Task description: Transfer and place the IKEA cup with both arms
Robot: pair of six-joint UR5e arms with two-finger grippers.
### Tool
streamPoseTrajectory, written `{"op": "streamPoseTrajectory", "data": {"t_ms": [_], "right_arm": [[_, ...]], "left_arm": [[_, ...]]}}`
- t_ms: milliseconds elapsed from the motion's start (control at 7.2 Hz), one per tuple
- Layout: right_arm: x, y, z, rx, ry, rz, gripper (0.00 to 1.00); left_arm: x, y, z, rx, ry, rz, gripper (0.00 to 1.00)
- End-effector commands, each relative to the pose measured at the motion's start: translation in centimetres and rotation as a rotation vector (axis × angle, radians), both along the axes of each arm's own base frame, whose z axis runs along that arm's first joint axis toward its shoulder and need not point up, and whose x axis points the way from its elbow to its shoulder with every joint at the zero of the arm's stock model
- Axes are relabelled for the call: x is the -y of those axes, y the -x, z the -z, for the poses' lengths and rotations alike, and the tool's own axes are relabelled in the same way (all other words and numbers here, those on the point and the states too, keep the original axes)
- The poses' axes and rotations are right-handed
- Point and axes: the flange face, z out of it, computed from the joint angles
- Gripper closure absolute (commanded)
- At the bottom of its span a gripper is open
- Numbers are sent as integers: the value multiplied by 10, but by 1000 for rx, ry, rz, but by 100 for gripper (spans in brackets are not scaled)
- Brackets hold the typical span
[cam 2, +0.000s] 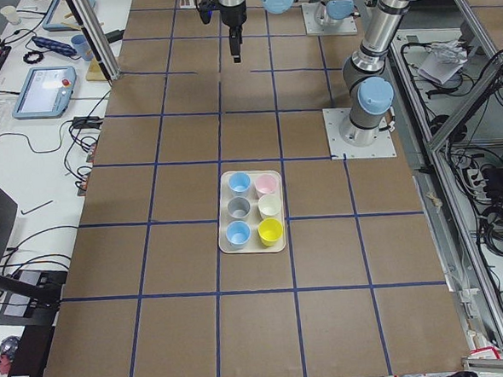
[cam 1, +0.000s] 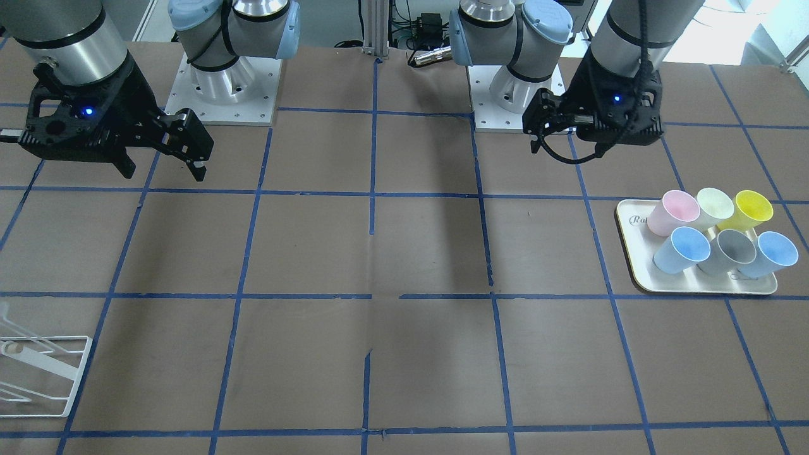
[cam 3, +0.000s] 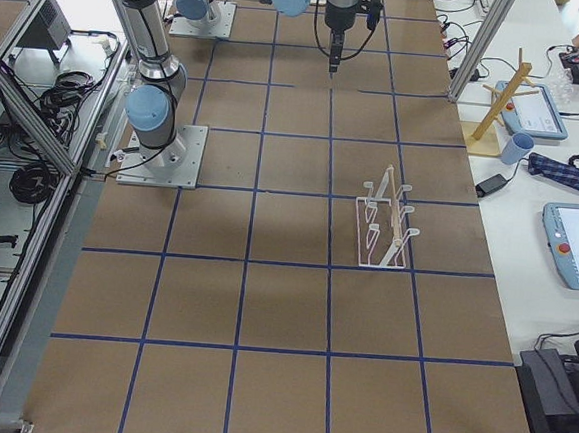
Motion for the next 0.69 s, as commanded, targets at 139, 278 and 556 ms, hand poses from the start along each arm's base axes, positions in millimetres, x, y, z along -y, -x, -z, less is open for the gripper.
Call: {"op": "streamPoseTrajectory", "data": {"t_ms": [139,278,556], "right_arm": [[0,1,0,-2,0,0,0],[0,2,0,-4,1,0,0],[0,2,-1,-1,2,0,0]], "left_arm": [[-23,6,-8,-12,-43,6,0],[-21,3,-4,-12,-53,3,0],[-19,1,-6,-15,-45,-2,0]]}}
